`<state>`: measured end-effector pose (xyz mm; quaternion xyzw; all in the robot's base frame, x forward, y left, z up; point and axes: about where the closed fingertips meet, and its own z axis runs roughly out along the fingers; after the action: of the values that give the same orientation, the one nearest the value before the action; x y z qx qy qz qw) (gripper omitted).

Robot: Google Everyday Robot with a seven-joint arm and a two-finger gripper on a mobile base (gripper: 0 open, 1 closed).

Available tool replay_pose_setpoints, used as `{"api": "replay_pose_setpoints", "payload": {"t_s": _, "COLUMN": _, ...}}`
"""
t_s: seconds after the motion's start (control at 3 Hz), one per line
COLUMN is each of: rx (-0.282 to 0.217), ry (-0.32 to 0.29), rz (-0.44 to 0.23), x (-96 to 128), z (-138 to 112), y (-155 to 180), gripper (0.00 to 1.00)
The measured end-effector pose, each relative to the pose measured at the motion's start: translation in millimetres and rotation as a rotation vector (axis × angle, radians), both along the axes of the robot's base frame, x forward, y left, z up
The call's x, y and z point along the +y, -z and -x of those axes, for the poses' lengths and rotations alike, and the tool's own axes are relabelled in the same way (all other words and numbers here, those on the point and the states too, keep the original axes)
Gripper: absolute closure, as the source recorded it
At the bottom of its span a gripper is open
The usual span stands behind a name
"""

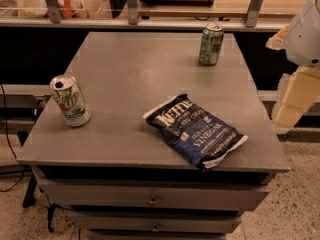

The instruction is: Knock green can over

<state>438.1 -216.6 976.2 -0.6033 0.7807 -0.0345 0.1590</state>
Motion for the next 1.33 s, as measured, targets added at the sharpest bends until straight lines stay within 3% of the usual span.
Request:
{"api": "replay_pose_setpoints", "payload": {"t_s": 0.67, "rx": -0.021, "ry": 0.011, "rz": -0.031, "x": -1.4, "z": -7.1, "y": -2.7, "gripper": 0.0}}
{"api": "replay_pose_setpoints", "payload": {"t_s": 1.33, "rx": -0.047, "ry": 0.073, "rz": -0.189, "x": -10.0, "z": -64.6, "y": 9.6, "gripper": 0.0}}
